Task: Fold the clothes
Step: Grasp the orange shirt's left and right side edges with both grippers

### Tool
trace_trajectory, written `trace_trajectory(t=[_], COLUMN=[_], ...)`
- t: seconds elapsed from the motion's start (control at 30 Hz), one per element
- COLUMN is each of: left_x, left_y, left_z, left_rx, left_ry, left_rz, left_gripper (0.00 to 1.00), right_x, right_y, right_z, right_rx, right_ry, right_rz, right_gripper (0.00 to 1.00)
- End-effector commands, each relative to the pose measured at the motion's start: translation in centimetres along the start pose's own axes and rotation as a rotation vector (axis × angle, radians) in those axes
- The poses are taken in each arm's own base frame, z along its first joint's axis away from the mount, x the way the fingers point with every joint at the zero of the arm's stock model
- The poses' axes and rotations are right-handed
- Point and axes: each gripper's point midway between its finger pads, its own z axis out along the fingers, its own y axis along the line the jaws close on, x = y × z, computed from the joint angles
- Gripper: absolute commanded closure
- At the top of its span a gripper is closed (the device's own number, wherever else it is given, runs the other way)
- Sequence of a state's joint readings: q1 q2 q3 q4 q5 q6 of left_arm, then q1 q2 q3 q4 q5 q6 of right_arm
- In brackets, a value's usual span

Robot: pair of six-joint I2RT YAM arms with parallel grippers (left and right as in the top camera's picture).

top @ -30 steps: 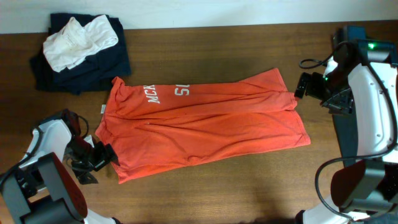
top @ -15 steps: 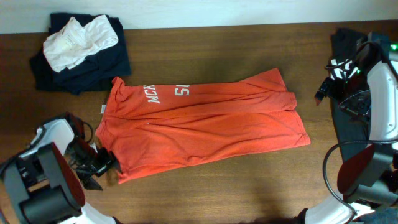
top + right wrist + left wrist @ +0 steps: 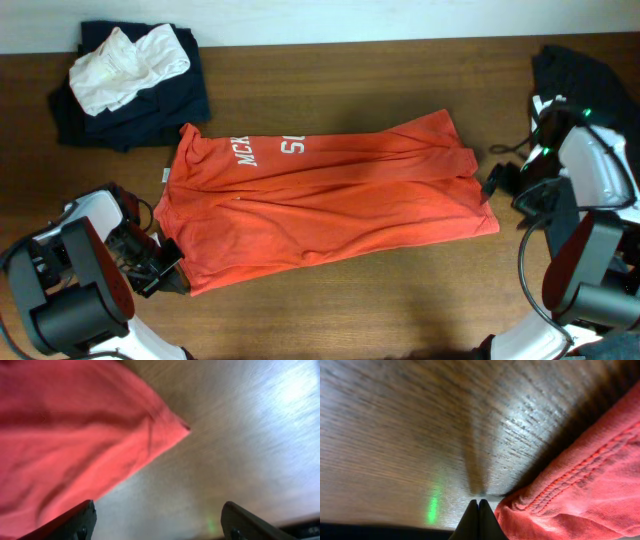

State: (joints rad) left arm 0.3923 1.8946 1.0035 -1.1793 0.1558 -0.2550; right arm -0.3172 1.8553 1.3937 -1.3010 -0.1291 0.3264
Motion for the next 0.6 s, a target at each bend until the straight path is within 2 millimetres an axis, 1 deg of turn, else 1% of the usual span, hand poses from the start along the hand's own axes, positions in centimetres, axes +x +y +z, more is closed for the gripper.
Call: trace_trajectory(t=[0.0,0.1,0.13,0.2,0.33,0.4,0.47,0.5,0.57], left_x=[0.1,0.1,0.0,0.0,-0.2,-0.3,-0.4,-0.4,-0.4], left_y=[-0.2,-0.2,-0.2,-0.2,-0.3,-0.3,-0.3,-0.3,-0.3], left_z=[0.2,0.1,0.1,0.1,0.1,0.1,0.1,0.1,0.1], left_rx=[0.016,0.016,0.017,0.017,0.020,0.021,0.021,0.022,0.022], left_ry=[0.010,0.009,0.006,0.004,-0.004,-0.006,-0.009,-0.012,-0.011], left_rz=[-0.007,-0.006,-0.006,-0.005,-0.004,-0.004,-0.003,-0.003,-0.003], left_gripper=[0.99,0.99,1.00,0.99,0.99,1.00,0.99,1.00,0.99], right_x=[0.9,1.1,0.8,0.2,-1.1,-1.2,-1.1,-1.1,-1.1], right_y=[0.1,-0.3,-0.2,-0.2,-0.4,-0.4,-0.5,-0.5,-0.5], right_z=[3.5,5.3,5.9,6.0,6.2,6.6,7.0,7.1,7.1], right_rx=[-0.037,-0.037,-0.042,-0.043,-0.026,-0.029,-0.030,-0.029,-0.029], right_ry=[0.030,0.027,0.010,-0.017,-0.075,-0.084,-0.084,-0.084,-0.083], right_rz=[-0.006,-0.007,-0.009,-0.013,-0.019,-0.021,-0.021,-0.021,-0.021], right_gripper=[0.20,0.27,0.32,0.37,0.40,0.45,0.48,0.53,0.73])
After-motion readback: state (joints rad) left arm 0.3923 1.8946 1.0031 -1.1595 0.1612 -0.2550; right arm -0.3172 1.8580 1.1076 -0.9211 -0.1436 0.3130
